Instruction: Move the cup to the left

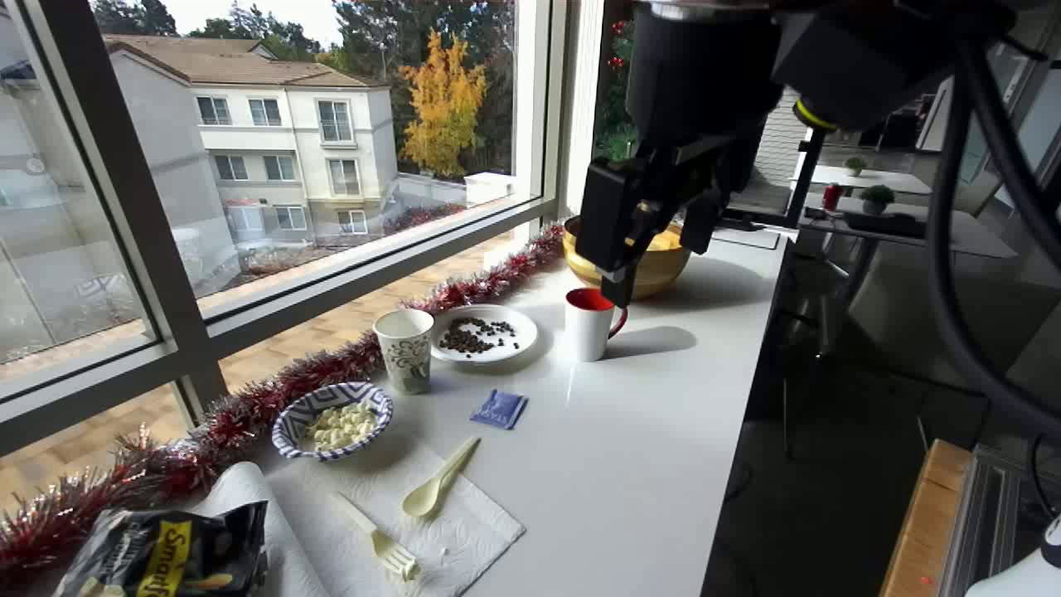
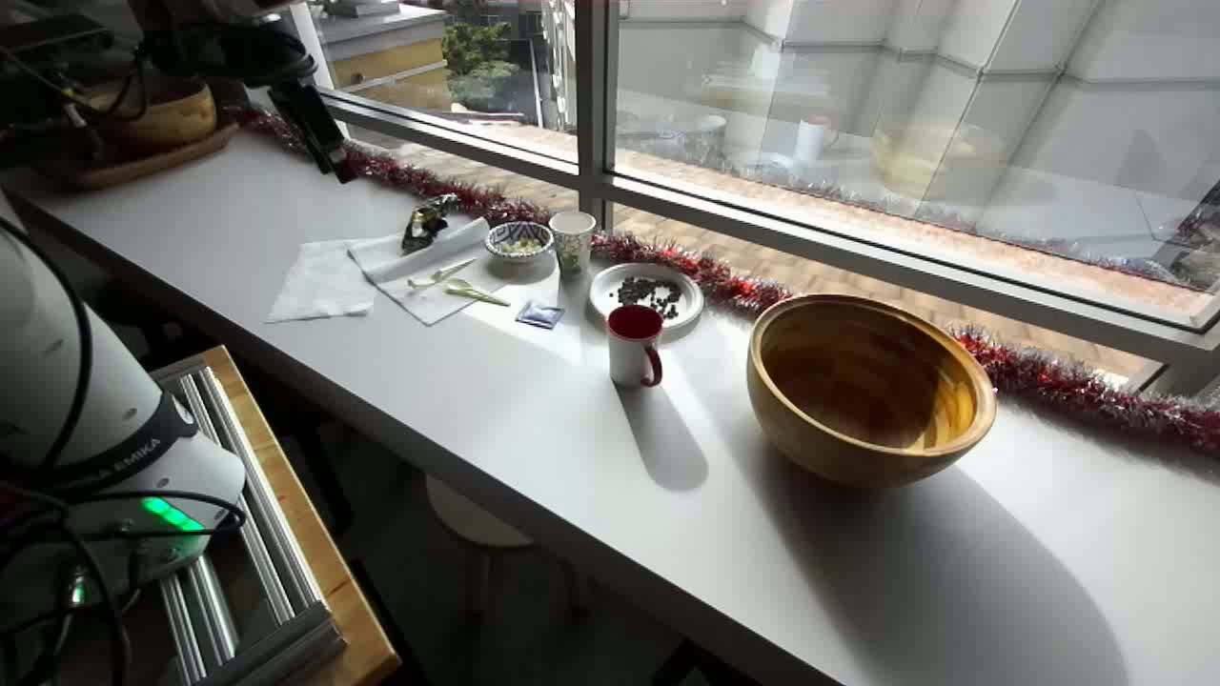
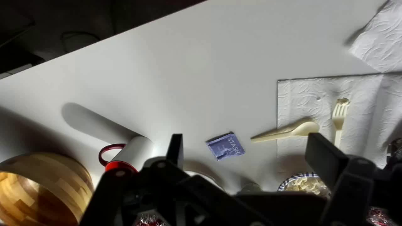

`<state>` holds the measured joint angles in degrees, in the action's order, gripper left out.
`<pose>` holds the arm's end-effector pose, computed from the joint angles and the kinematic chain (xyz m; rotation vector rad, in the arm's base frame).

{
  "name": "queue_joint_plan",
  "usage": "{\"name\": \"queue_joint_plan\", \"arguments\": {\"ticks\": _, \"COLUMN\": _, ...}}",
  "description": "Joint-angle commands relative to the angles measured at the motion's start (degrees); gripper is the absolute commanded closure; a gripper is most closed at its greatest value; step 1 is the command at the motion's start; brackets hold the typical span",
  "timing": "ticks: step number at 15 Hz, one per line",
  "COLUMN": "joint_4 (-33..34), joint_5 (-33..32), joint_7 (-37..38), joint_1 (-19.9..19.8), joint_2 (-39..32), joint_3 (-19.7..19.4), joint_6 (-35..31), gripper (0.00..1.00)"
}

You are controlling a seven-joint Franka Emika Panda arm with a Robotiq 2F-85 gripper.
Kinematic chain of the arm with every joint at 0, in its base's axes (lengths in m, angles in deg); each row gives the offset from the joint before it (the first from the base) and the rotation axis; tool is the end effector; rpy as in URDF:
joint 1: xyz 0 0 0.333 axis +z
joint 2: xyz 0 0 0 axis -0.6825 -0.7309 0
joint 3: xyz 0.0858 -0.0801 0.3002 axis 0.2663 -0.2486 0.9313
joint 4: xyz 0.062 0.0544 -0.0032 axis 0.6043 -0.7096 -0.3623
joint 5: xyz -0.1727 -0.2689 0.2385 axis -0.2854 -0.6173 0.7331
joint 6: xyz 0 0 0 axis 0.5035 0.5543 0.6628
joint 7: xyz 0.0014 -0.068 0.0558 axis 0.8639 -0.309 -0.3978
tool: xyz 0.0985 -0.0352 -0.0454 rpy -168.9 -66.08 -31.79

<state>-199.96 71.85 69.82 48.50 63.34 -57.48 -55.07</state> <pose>0.2934 0.1648 0.3976 2.9057 -0.0673 0.2864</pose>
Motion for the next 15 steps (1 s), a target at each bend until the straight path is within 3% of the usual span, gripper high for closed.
{"name": "queue_joint_plan", "arguments": {"ticks": 1, "joint_4": 0.07, "joint_5": -1.05, "joint_7": 0.78, "joint_1": 1.11, "joint_2": -0.43, "joint_3": -1.18, "joint_6": 0.13, "gripper": 0.0}}
{"name": "queue_joint_plan", "arguments": {"ticks": 6, "joint_4": 0.06, "joint_5": -1.06, "joint_7": 0.78, "joint_1": 1.1, "joint_2": -0.61, "joint_3": -1.19, "joint_6": 0.13, "gripper": 0.0}}
{"name": "queue_joint_plan", "arguments": {"ticks": 8, "joint_4": 1.94, "joint_5": 0.7, "joint_7": 5.57, "joint_1": -1.06, "joint_2": -2.68, "joint_3": -1.2, "joint_6": -0.53, "gripper": 0.0}}
{"name": "queue_joint_plan", "arguments": {"ticks": 15, "joint_4": 7.56, "joint_5": 0.13, "joint_7": 13.75, "joint_1": -9.0, "joint_2": -8.77, "joint_3": -8.77, "joint_6": -4.5, "gripper": 0.0}}
